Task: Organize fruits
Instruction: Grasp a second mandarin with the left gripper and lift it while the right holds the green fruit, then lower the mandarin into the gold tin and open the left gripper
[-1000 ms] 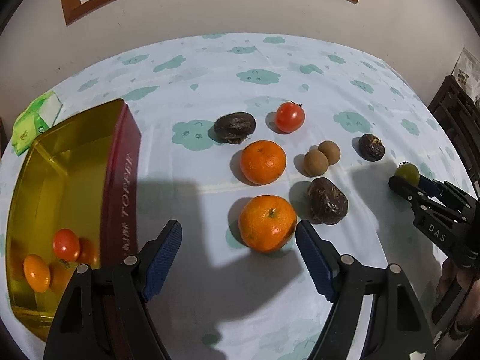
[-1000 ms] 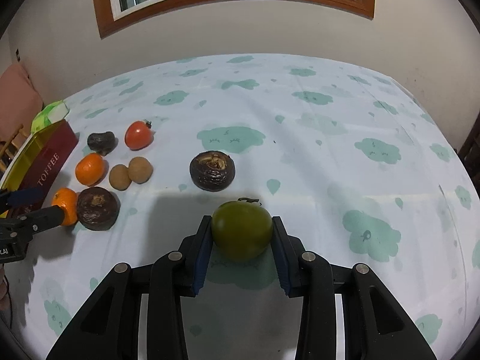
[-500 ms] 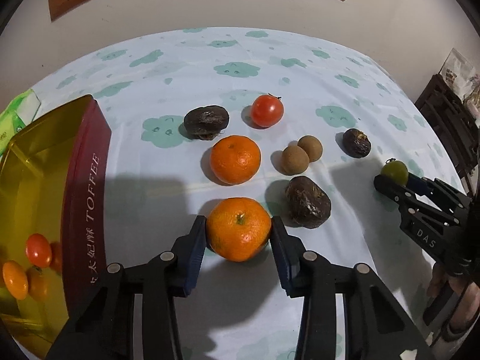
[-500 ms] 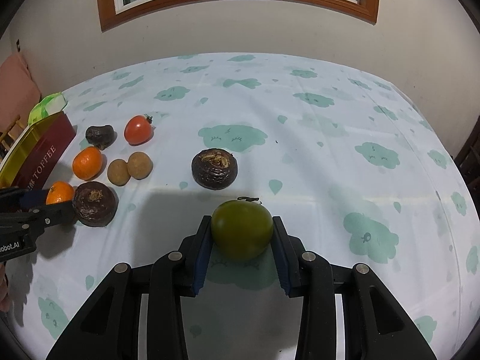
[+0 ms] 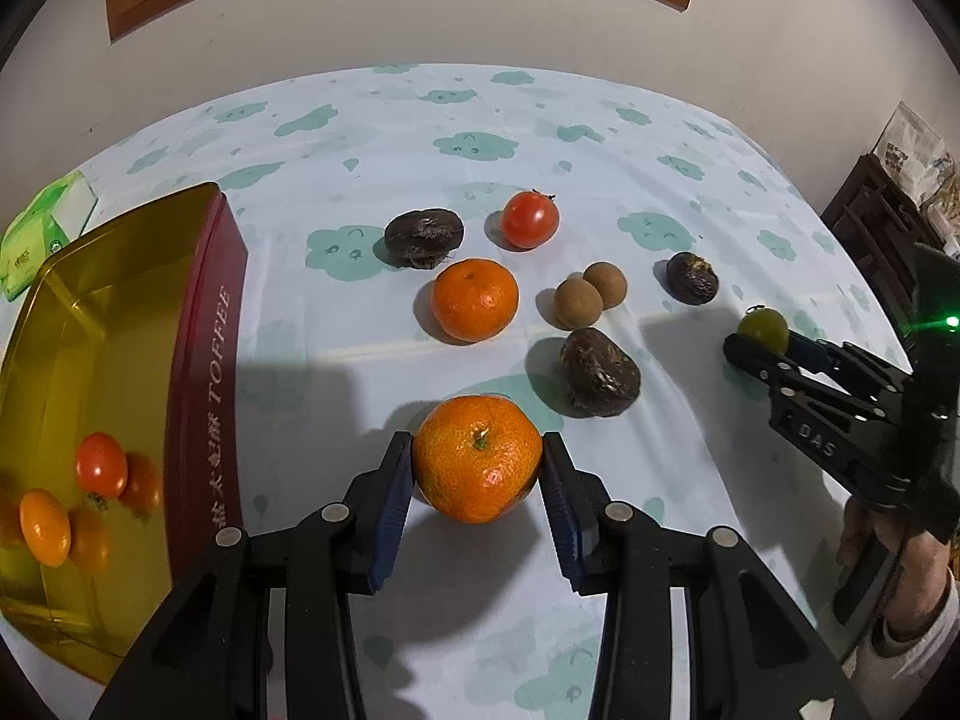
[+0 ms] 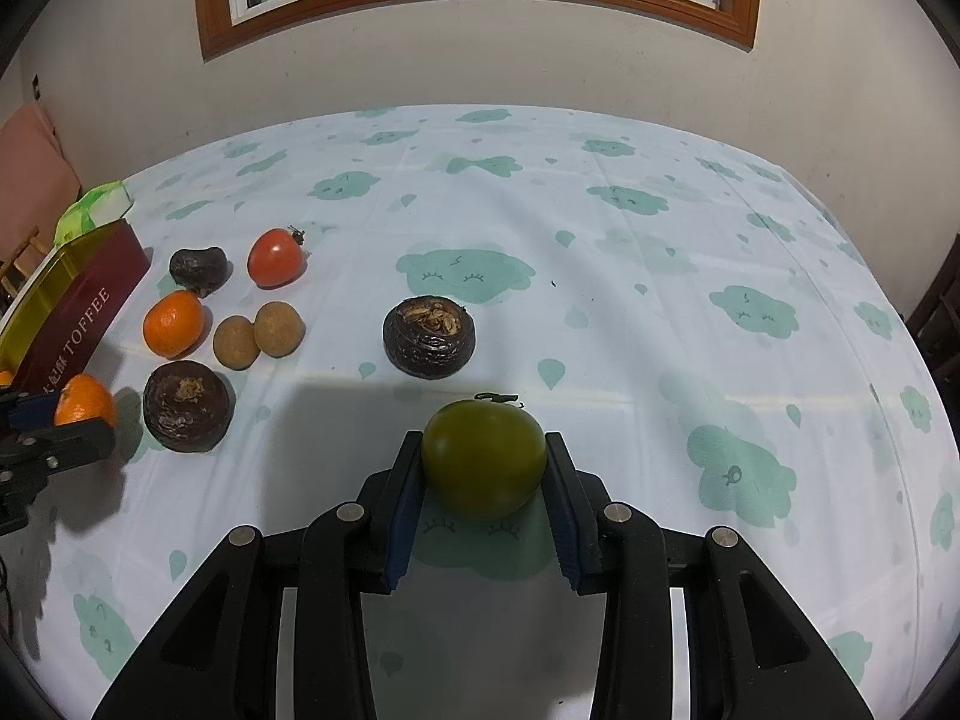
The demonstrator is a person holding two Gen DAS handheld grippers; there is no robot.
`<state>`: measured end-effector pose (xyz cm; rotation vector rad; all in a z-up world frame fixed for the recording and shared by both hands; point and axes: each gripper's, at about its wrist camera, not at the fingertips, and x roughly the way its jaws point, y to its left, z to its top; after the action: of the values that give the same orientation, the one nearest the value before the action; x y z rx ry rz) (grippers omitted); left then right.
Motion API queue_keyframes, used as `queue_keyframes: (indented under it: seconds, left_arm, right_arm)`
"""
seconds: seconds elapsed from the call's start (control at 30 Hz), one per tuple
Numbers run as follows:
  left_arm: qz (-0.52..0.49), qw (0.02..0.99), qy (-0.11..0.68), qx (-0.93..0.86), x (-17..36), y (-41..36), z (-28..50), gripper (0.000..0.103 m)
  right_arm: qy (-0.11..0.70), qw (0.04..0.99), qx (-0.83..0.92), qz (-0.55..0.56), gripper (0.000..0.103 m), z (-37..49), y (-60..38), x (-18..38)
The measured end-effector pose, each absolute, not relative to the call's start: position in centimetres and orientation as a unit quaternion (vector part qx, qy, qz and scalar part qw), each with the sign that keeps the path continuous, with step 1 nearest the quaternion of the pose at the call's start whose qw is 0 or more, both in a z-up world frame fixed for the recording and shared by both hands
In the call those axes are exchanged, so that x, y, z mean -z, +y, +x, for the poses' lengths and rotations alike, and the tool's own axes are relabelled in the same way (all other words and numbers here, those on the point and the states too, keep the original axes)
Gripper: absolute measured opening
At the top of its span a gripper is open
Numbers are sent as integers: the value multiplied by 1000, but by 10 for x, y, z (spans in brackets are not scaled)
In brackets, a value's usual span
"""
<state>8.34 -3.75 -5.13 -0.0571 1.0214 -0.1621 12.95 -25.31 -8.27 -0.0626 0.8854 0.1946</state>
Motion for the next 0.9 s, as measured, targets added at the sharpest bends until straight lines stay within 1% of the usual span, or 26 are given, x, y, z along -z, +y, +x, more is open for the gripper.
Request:
queue_keyframes:
  seconds: [0.33, 0.5, 0.7, 0.9]
  left_arm:
    - [-32, 879, 468, 86, 25, -30, 72, 38]
    - [-39, 888, 451, 76, 7, -11, 71, 38]
    - [-40, 902, 430, 27, -10, 37, 75, 38]
    - [-54, 901, 427, -46, -5, 102, 89, 38]
  right_arm:
    - [428, 898, -94, -30, 39, 129, -253, 82]
    - [428, 898, -94, -31, 39, 129, -253, 82]
    - [428, 898, -93, -31, 39, 129, -252, 82]
    - [428, 898, -93, -31, 39, 129, -252, 83]
